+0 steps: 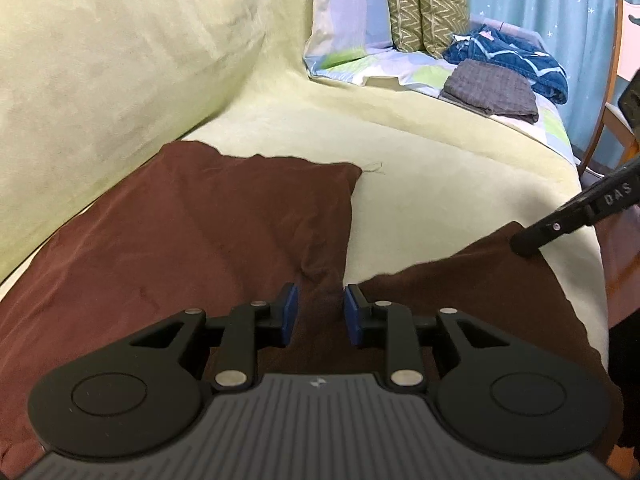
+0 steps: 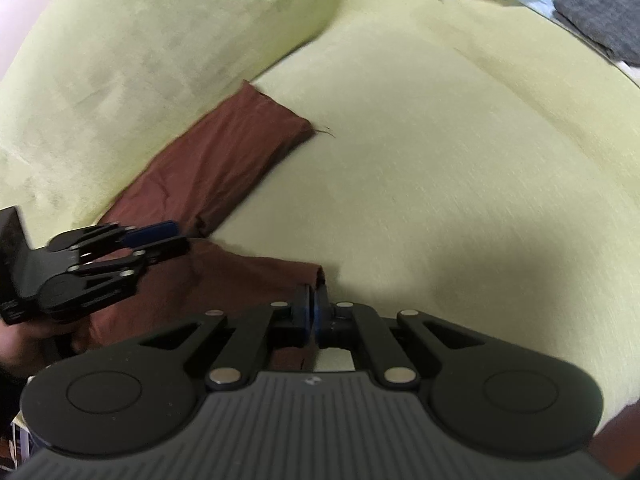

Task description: Fold clothes

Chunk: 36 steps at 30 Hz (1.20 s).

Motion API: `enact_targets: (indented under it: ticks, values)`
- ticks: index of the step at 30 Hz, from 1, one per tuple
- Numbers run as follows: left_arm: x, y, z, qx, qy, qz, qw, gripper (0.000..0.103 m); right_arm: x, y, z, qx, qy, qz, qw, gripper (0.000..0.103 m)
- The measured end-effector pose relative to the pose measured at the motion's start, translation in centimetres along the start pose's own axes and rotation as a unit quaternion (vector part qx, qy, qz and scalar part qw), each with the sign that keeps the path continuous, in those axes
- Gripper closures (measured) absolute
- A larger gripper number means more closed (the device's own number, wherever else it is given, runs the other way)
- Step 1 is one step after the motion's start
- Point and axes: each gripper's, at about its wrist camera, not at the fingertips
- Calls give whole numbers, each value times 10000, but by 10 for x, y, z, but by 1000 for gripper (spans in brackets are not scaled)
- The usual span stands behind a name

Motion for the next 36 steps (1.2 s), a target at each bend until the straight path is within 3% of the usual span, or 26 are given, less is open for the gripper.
enact_targets:
  ticks: [5, 9, 16, 21, 25, 31, 36]
  values:
    - [5, -16, 2, 49, 63, -53, 10000, 69, -4, -2, 9, 7, -269, -124, 9996, 103]
    - [10, -16, 3, 65, 107, 53, 9999, 69, -9, 14, 12, -371, -409, 120, 9984, 100]
    - [-1, 21, -3, 222, 17, 244, 9995, 68, -15, 35, -6, -518, -132, 454, 9975, 91]
    - [-34, 64, -10, 396, 169, 133, 9990, 68, -24, 41, -26, -439, -63, 390, 9983, 80]
    - [-68, 89, -6, 486, 257, -28, 9985, 68, -31, 42, -47, -258, 54, 194, 9995, 78]
    - [-114, 121, 7, 571, 335, -215, 9976, 65, -78, 47, -77, -327, 298, -325, 9985, 75]
    - [-140, 144, 16, 691, 349, -279, 9966, 63, -98, 64, -88, -218, 84, -89, 9997, 68]
Point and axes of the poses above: each gripper's, at about its wrist camera, not at the fingertips, and y roughly against the way its jaws point, z to its right, x to its top, and after that the axes turned 15 degrees about y, right-handed
